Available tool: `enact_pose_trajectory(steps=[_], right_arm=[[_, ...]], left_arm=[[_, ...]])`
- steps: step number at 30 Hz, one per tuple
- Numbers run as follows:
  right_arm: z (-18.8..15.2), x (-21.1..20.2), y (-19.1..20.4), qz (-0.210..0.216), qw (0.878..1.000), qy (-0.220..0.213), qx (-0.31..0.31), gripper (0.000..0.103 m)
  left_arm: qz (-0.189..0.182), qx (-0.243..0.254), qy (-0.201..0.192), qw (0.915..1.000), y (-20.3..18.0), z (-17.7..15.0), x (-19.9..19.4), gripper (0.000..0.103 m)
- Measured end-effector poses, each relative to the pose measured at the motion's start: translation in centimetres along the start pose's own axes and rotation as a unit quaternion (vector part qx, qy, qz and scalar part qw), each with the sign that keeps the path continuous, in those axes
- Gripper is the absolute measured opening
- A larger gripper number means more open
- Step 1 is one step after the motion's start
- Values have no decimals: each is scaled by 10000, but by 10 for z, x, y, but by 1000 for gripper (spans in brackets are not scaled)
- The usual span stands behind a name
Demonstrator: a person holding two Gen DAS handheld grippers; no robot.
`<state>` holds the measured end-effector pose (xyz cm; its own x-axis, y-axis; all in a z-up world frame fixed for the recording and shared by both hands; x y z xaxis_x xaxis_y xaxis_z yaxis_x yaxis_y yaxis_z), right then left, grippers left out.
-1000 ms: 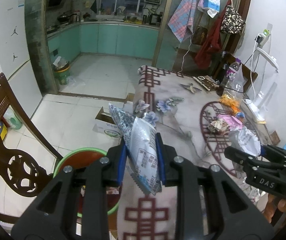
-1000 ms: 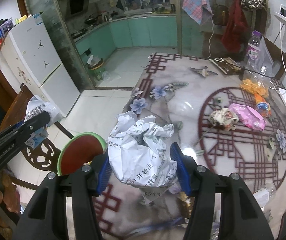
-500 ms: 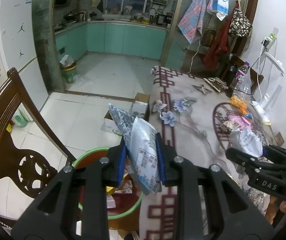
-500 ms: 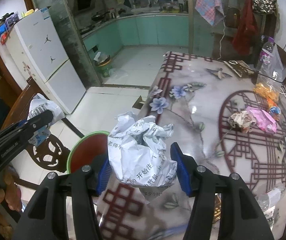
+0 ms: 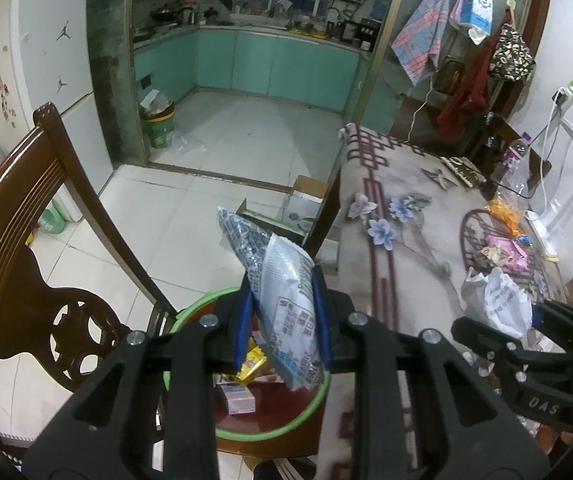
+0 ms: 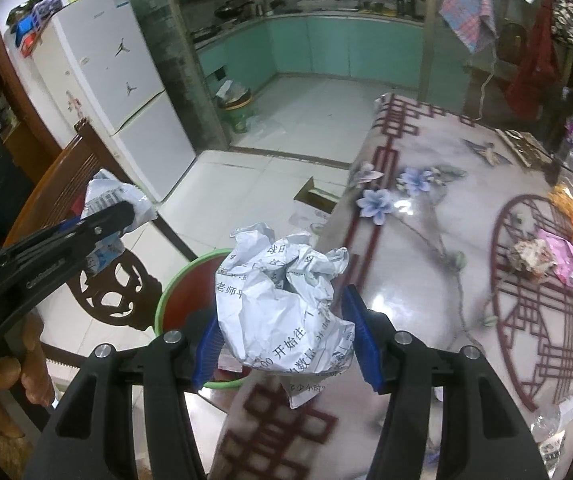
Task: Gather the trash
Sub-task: 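Carry the wrapper and crumpled paper over the red bucket with both grippers, then open both grippers to drop the wrapper and paper into the bucket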
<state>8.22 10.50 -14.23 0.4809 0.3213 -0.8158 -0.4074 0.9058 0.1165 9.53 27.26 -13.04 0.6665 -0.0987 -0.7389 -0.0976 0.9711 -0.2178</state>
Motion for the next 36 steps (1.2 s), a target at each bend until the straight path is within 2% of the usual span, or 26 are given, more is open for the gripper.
enact_pose_trajectory(steps=[10, 19, 36], right_arm=[[7, 40, 42, 268, 9979, 373, -449, 55], [1, 72, 56, 353, 9943, 756, -670, 55], [0, 95, 75, 576, 9894, 975, -914, 57]], left_arm=[[130, -236, 183, 9995, 36, 8, 26, 26], [146, -389, 368, 9985, 53, 11, 49, 26], [195, -496, 558, 9970, 65, 11, 69, 26]])
Point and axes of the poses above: each gripper's, at about its wrist camera, not at the fingertips, and x roughly the way its jaws point, y to its left, z to its top, the point moved 5 cm from there along x, roughly the way its jaws point, and after that the axes turned 6 degrees about -x, right-handed, at the moved point
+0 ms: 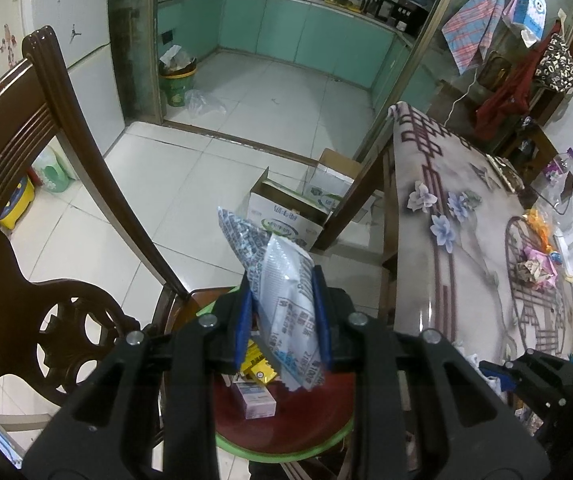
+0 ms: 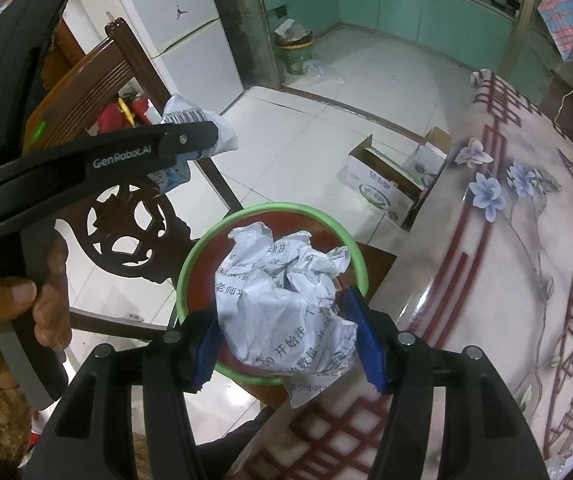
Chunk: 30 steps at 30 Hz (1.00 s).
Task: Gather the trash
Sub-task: 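Open both grippers to drop the wrapper and paper into the bucket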
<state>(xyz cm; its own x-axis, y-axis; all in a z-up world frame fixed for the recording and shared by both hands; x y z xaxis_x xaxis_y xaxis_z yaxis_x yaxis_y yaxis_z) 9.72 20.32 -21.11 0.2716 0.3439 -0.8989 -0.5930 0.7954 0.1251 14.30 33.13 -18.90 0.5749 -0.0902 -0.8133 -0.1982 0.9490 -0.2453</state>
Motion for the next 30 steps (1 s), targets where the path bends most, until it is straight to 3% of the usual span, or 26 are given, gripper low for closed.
enact_pose_trajectory(steps=[8, 10, 12, 20, 30], right_arm=[[2, -2, 1, 22, 9999, -91, -43, 60], [2, -5, 2, 33, 9999, -147, -36, 68], [4, -9, 2, 30, 9997, -260, -24, 76], [0, -26, -6, -38, 9990, -436, 46, 78], [-28, -75, -36, -271, 9941, -904, 534, 84]], left_arm=[[31, -61, -71, 10000, 3, 2, -3, 30], [32, -87, -63, 9999, 4, 2, -3, 38], [-10, -193, -141, 9997, 6, 3, -7, 59], [24, -260, -417, 9988, 5, 9, -28, 66], [-81, 32, -565, 9984, -29, -9, -56, 70]])
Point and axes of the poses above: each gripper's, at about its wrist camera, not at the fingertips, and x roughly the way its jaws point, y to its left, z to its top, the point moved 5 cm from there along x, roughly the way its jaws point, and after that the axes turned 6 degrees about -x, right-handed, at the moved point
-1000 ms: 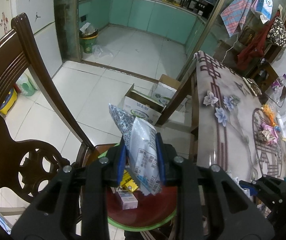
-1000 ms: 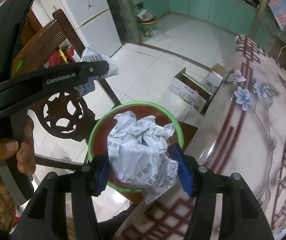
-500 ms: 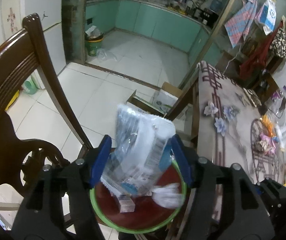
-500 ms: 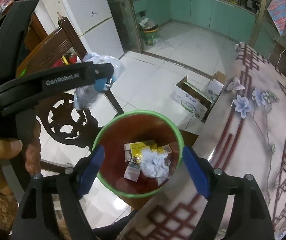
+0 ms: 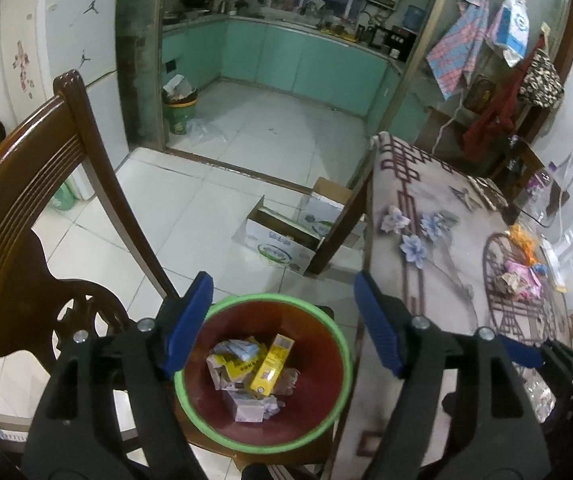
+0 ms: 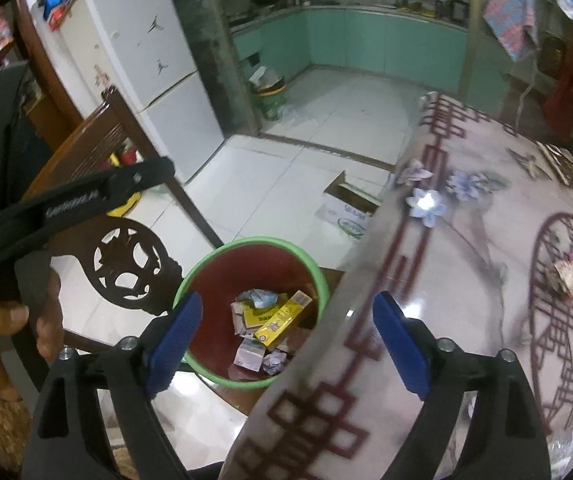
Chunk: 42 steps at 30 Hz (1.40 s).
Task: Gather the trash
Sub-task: 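Open both grippers to drop the wrapper and paper into the bucket, then grasp the gold cigarette box with the left gripper while the right grasps a plastic bottle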
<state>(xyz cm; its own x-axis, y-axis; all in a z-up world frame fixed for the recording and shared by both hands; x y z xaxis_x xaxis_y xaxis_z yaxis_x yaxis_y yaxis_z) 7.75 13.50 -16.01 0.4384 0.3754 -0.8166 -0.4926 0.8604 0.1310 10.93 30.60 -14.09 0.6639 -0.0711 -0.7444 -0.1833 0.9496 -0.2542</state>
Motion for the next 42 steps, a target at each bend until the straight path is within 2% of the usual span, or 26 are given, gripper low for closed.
enact_pose_trajectory(steps=[5, 11, 15, 19, 24, 26, 28, 31, 33, 35, 40, 42], right_arm=[[-16, -15, -19, -46, 9998, -55, 211, 85], [-38, -44, -57, -292, 9986, -140, 417, 85], [-60, -65, -97, -556, 9964, -123, 633, 85], [-95, -96, -158, -1065, 9917, 12, 718, 85], [-141, -130, -229, -1747, 9828, 454, 383, 85], [-162, -137, -253, -1922, 9787, 686, 226, 85], [-178, -143, -272, -2020, 9756, 861, 75, 85], [-201, -146, -293, -1947, 9749, 1054, -243, 85], [-210, -144, -297, -1833, 9747, 1171, -515, 86], [-220, -137, -300, -1637, 9716, 1406, -969, 90], [-238, -115, -304, -1332, 9575, 1868, -1748, 90], [-242, -106, -309, -1303, 9512, 1972, -1984, 90]], left_arm=[[-36, 211, 76, 9997, -25, -17, -6, 70], [-137, 355, 170, 9991, -66, -37, -6, 70], [-251, 500, 230, 9982, -100, -52, -7, 70], [-395, 668, 346, 9964, -141, -72, -7, 70], [-665, 790, 676, 9924, -192, -110, 0, 75], [-794, 890, 963, 9882, -218, -136, 9, 75], [-992, 981, 1384, 9805, -246, -169, 22, 75], [-1046, 1162, 1882, 9696, -278, -211, 42, 75], [-1019, 1066, 2282, 9624, -292, -235, 58, 75], [-935, 950, 2444, 9605, -299, -248, 69, 75], [-714, 1135, 2664, 9545, -325, -275, 88, 75], [-619, 1147, 2652, 9554, -328, -279, 91, 70]])
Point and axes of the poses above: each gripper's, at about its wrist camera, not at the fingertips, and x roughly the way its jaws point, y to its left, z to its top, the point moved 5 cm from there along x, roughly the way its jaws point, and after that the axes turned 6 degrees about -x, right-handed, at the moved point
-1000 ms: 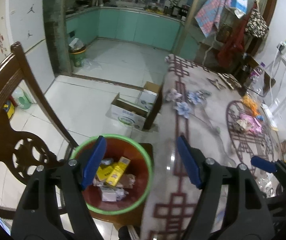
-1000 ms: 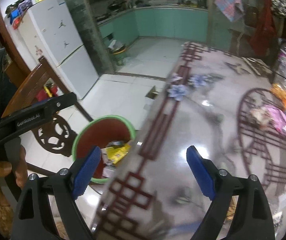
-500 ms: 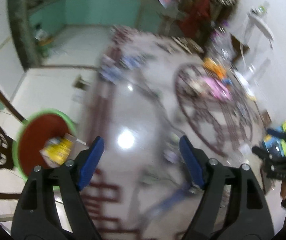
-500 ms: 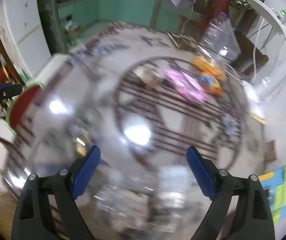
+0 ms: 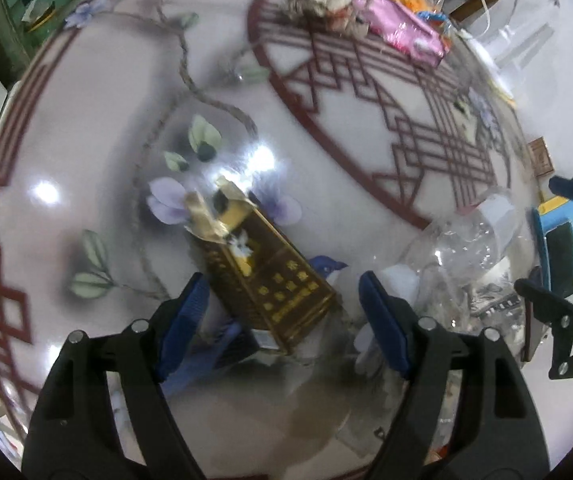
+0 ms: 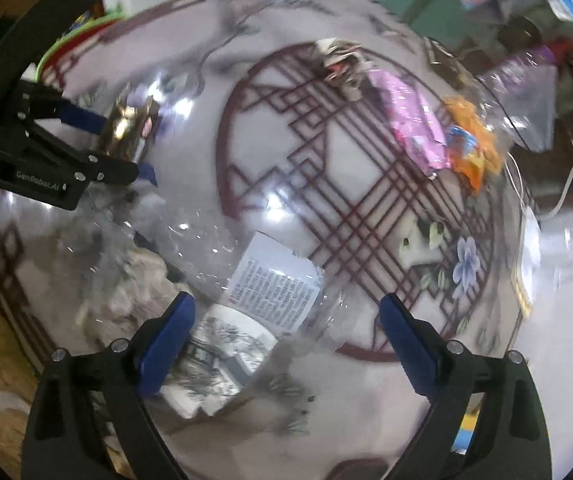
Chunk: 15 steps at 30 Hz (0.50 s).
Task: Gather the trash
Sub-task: 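Grasp the gold cigarette box with the left gripper while the right grasps a plastic bottle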
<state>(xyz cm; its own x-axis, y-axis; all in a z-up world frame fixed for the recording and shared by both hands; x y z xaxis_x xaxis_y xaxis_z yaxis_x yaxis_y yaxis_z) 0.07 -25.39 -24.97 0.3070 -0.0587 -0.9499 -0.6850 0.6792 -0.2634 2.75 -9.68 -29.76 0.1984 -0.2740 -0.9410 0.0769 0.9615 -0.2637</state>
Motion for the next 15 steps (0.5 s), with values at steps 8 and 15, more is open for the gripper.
enact_pose_trajectory(steps=[8, 15], right_arm=[[11, 42, 1, 309, 9972, 315, -610, 90], [14, 64, -5, 537, 9974, 287, -389, 88]], left_arm=[[304, 27, -306, 9991, 4, 13, -14, 39], [612, -55, -1237, 9904, 16, 40, -72, 39]])
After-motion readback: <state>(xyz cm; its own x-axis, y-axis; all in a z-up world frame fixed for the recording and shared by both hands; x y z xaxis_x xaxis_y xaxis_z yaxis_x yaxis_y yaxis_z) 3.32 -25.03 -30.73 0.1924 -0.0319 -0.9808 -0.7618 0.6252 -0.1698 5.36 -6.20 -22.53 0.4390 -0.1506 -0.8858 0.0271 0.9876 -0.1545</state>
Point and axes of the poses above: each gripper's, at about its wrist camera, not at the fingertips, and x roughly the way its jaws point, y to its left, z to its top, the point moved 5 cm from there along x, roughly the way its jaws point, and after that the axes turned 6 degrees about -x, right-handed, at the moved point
